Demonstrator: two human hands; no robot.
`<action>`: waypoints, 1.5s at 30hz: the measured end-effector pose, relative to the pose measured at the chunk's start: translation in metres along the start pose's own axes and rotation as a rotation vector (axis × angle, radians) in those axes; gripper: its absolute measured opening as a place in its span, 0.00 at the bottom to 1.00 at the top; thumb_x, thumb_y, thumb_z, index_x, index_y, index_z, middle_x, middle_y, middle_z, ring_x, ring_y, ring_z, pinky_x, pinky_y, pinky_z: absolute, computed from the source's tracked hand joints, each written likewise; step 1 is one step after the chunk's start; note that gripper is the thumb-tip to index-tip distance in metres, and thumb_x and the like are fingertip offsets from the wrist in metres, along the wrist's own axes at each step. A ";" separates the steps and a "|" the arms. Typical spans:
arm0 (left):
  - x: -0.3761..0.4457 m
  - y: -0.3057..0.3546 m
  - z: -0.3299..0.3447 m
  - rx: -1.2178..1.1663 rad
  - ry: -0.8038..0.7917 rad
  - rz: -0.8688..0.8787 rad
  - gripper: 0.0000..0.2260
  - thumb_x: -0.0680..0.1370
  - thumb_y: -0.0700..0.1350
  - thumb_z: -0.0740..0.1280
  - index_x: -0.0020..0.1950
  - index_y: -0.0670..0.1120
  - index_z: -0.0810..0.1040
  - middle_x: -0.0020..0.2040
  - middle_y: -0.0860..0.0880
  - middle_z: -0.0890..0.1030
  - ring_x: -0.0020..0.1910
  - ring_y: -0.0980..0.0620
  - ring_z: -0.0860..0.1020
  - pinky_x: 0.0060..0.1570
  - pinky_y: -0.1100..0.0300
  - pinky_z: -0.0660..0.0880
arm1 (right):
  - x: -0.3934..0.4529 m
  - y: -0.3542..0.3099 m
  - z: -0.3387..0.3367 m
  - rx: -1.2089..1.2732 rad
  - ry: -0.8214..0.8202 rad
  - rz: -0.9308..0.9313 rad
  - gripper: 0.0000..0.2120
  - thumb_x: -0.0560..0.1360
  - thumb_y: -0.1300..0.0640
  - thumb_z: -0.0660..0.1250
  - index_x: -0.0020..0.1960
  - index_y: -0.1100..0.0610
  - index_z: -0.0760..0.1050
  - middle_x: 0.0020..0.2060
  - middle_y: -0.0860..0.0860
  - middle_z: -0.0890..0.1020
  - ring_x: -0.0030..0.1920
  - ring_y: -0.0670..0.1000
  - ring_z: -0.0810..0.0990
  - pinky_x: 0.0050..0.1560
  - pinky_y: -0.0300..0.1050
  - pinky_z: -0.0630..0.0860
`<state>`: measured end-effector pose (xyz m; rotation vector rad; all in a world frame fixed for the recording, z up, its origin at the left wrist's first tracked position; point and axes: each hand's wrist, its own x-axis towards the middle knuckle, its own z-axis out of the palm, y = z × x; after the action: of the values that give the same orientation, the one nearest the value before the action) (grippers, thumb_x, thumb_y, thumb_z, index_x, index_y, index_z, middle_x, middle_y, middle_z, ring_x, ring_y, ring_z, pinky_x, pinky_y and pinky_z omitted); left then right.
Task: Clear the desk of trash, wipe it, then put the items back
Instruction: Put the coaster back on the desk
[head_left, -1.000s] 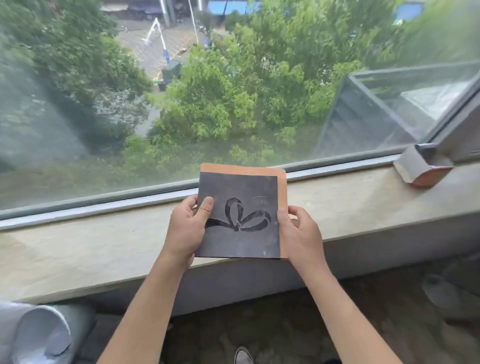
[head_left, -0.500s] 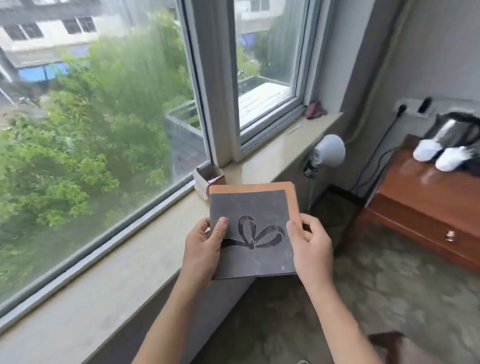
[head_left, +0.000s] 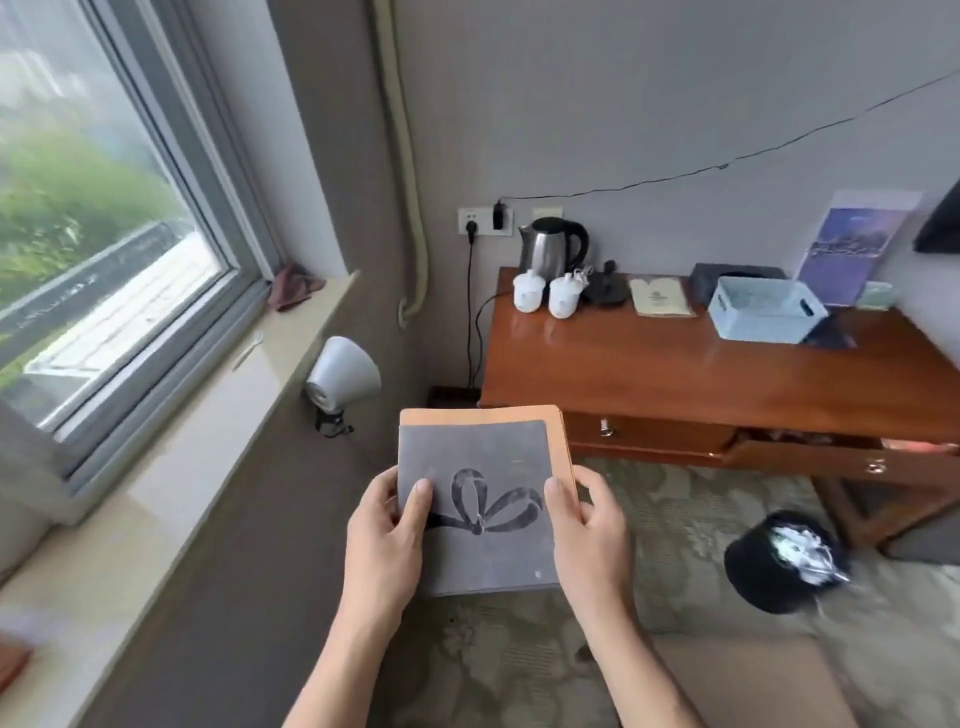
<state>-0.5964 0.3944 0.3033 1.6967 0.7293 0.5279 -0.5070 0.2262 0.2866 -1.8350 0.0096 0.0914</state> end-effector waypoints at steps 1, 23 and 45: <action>0.010 0.001 0.014 -0.007 -0.035 -0.002 0.09 0.83 0.49 0.68 0.62 0.51 0.80 0.52 0.58 0.86 0.50 0.64 0.83 0.45 0.68 0.78 | 0.010 0.004 -0.006 -0.012 0.036 0.019 0.09 0.80 0.46 0.67 0.59 0.43 0.78 0.43 0.41 0.86 0.40 0.42 0.83 0.39 0.44 0.77; 0.260 0.028 0.216 -0.043 -0.545 0.011 0.08 0.83 0.50 0.67 0.62 0.52 0.77 0.54 0.55 0.85 0.49 0.63 0.83 0.50 0.55 0.83 | 0.241 0.014 0.003 -0.205 0.513 0.173 0.11 0.79 0.39 0.63 0.60 0.38 0.75 0.41 0.42 0.85 0.39 0.47 0.83 0.38 0.50 0.80; 0.339 0.055 0.527 -0.046 -0.573 -0.233 0.15 0.85 0.41 0.64 0.70 0.51 0.74 0.54 0.49 0.87 0.49 0.53 0.86 0.41 0.59 0.79 | 0.539 0.087 -0.178 -0.164 0.338 0.132 0.08 0.81 0.44 0.65 0.58 0.44 0.79 0.36 0.41 0.81 0.35 0.42 0.77 0.38 0.40 0.71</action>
<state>0.0128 0.2630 0.2191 1.5834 0.4786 -0.1087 0.0357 0.0539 0.2131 -1.9936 0.3695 -0.1301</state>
